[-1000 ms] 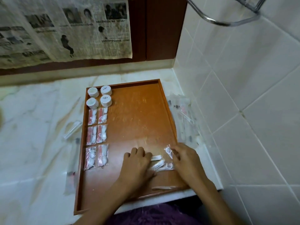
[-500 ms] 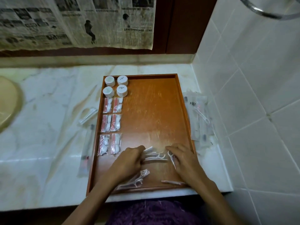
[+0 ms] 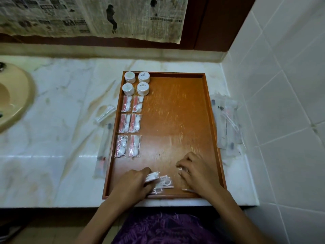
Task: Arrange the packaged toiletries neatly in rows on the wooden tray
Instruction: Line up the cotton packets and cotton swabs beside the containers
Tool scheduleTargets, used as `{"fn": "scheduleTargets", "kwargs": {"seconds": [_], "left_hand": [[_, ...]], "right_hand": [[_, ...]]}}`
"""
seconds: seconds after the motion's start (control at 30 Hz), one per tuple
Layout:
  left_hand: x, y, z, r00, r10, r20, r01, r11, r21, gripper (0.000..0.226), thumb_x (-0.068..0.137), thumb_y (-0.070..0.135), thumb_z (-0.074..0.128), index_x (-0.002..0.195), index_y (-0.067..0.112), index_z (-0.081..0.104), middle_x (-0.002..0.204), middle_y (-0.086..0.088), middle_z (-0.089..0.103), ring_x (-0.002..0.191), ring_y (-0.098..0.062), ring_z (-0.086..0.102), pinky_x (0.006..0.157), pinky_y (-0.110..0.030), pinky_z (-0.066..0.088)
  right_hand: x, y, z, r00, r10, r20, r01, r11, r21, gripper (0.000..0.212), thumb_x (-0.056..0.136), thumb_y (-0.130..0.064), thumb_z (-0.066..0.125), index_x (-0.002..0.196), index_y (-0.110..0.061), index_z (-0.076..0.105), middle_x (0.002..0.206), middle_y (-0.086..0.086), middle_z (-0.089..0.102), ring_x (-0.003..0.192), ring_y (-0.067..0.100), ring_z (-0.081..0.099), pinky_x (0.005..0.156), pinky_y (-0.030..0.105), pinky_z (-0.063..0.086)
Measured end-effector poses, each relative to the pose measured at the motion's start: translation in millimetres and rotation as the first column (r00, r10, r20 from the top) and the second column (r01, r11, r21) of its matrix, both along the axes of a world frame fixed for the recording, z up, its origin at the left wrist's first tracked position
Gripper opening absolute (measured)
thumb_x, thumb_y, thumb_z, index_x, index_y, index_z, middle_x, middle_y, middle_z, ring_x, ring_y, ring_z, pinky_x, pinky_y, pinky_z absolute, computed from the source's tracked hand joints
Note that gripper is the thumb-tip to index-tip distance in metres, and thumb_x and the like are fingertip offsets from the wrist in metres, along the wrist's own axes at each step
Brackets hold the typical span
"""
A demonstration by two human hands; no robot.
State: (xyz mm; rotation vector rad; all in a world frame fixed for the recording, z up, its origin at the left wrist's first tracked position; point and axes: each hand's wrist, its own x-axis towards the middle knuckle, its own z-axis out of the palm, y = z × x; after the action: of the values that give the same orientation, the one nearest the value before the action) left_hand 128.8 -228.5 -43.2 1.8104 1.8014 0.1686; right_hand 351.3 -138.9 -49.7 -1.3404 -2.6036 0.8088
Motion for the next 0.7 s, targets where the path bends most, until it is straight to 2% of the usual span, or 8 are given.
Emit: {"fn": "scheduleTargets", "kwargs": {"seconds": [0.07, 0.17, 0.23, 0.3, 0.4, 0.5, 0.6, 0.7], "left_hand": [[0, 1, -1, 0.999, -0.003, -0.041, 0.004, 1.0, 0.031, 0.03, 0.091, 0.048, 0.054, 0.112, 0.027, 0.058, 0.1, 0.0, 0.071, 0.088, -0.019, 0.064, 0.069, -0.032, 0.046], [-2, -1, 0, 1.0, -0.017, -0.013, 0.017, 0.999, 0.031, 0.035, 0.09, 0.054, 0.054, 0.115, 0.031, 0.061, 0.1, 0.004, 0.072, 0.086, -0.014, 0.064, 0.07, -0.028, 0.047], [-5, -5, 0, 0.998, -0.056, 0.022, 0.055, 0.998, 0.016, 0.041, 0.088, 0.057, 0.056, 0.12, 0.033, 0.062, 0.103, 0.007, 0.073, 0.086, -0.011, 0.065, 0.068, -0.024, 0.047], [-6, -6, 1, 0.995, -0.103, 0.013, 0.103, 0.995, -0.007, 0.036, 0.091, 0.051, 0.055, 0.122, 0.034, 0.063, 0.105, 0.008, 0.073, 0.087, -0.011, 0.065, 0.07, -0.023, 0.047], [-2, -4, 2, 0.988, -0.153, -0.035, 0.15, 0.986, -0.074, 0.022, 0.093, 0.035, 0.052, 0.103, 0.026, 0.07, 0.097, 0.003, 0.073, 0.082, -0.014, 0.064, 0.069, -0.027, 0.048], [4, 3, 3, 0.991, -0.131, -0.029, 0.123, 0.976, -0.178, 0.022, 0.09, 0.042, 0.058, 0.09, 0.022, 0.067, 0.089, 0.001, 0.069, 0.075, -0.015, 0.059, 0.058, -0.027, 0.039], [7, 8, 4, 0.99, -0.137, 0.04, 0.142, 0.949, -0.282, 0.038, 0.082, 0.058, 0.064, 0.093, 0.022, 0.064, 0.088, 0.005, 0.063, 0.072, -0.009, 0.053, 0.055, -0.023, 0.035], [6, 11, 4, 0.98, -0.193, 0.057, 0.201, 0.922, -0.331, 0.037, 0.082, 0.054, 0.067, 0.103, 0.024, 0.063, 0.1, 0.003, 0.064, 0.085, -0.013, 0.056, 0.068, -0.028, 0.043]], "right_hand": [[3, 3, 0, 1.0, 0.021, -0.007, -0.021, 0.999, -0.031, 0.015, 0.091, -0.02, 0.062, 0.101, -0.023, 0.072, 0.098, -0.011, 0.056, 0.095, 0.009, 0.051, 0.074, 0.015, 0.036], [14, 4, 6, 0.999, 0.044, -0.001, -0.044, 0.996, -0.076, 0.021, 0.093, -0.017, 0.057, 0.108, -0.022, 0.071, 0.102, -0.008, 0.064, 0.097, 0.008, 0.056, 0.082, 0.023, 0.045], [23, -4, 10, 0.997, 0.075, 0.002, -0.075, 0.991, -0.113, 0.025, 0.096, -0.02, 0.053, 0.115, -0.023, 0.069, 0.105, -0.008, 0.066, 0.096, 0.006, 0.057, 0.084, 0.024, 0.046], [31, -17, 13, 0.995, 0.104, 0.013, -0.101, 0.984, -0.146, 0.025, 0.098, -0.03, 0.051, 0.117, -0.025, 0.067, 0.104, -0.013, 0.063, 0.095, 0.001, 0.053, 0.083, 0.021, 0.043], [41, -31, 17, 0.995, 0.091, 0.029, -0.083, 0.973, -0.214, 0.031, 0.096, -0.049, 0.048, 0.119, -0.033, 0.063, 0.102, -0.021, 0.052, 0.095, -0.005, 0.046, 0.083, 0.017, 0.038], [45, -31, 22, 0.996, 0.081, 0.037, -0.067, 0.956, -0.286, 0.038, 0.092, -0.052, 0.054, 0.124, -0.033, 0.058, 0.106, -0.023, 0.046, 0.099, -0.006, 0.044, 0.085, 0.013, 0.037], [45, -27, 24, 0.992, 0.101, 0.074, -0.074, 0.949, -0.306, 0.033, 0.089, -0.045, 0.061, 0.117, -0.028, 0.061, 0.101, -0.023, 0.042, 0.096, -0.004, 0.043, 0.08, 0.013, 0.035], [44, -25, 25, 0.99, 0.092, 0.102, -0.052, 0.94, -0.337, 0.022, 0.089, -0.043, 0.063, 0.1, -0.024, 0.064, 0.099, -0.017, 0.045, 0.094, -0.001, 0.044, 0.081, 0.017, 0.039]]}}
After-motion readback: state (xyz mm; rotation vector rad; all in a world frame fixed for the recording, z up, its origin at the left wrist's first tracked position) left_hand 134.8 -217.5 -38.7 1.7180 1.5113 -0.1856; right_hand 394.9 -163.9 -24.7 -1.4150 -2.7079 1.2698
